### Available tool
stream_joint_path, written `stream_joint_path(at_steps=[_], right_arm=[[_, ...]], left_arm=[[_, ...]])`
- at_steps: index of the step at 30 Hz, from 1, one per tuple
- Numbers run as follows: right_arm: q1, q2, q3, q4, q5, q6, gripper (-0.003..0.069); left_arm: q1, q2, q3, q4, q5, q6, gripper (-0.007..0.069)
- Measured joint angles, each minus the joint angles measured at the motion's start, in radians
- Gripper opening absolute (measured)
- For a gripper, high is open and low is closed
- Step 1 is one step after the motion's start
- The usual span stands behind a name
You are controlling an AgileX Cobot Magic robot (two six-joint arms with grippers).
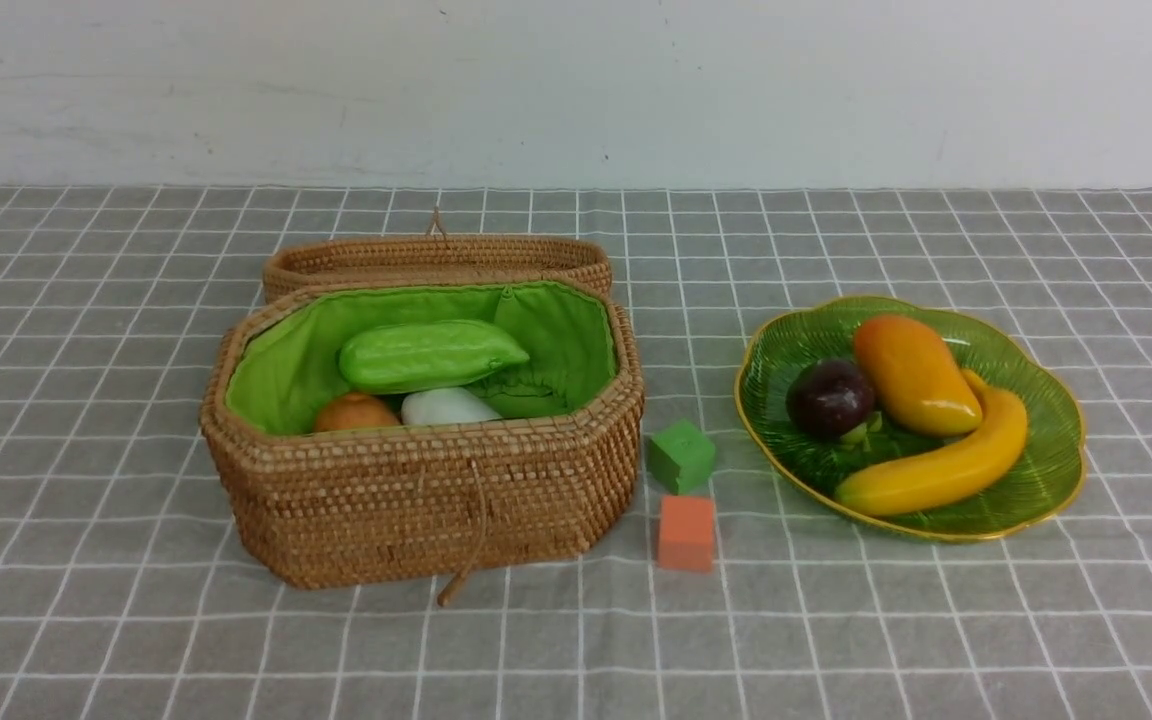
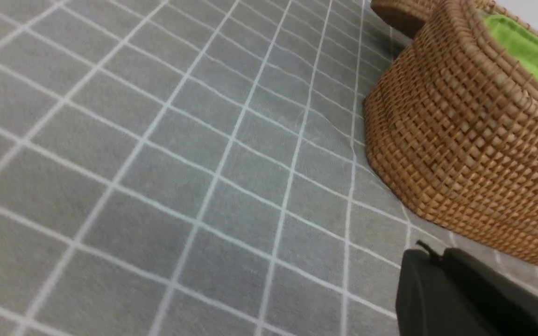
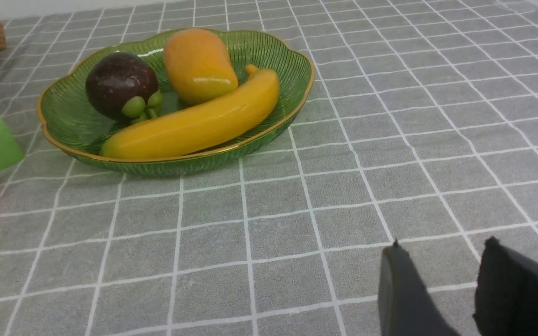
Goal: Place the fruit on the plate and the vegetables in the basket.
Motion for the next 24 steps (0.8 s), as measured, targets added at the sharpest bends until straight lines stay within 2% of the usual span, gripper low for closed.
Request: stream_joint_path(at_steps=[8, 24], right_arm=[[0.0, 0.0, 0.0, 0.0, 0.0, 0.0, 0.0242], [0.0, 0.0, 0.0, 0.0, 0.0, 0.0, 0.0242]], left_arm=[[0.0, 0.0, 0.0, 0.056, 0.025, 0.07, 0.0046], [0.0, 0.0, 0.0, 0.072, 0.025, 0.072, 0.0069]])
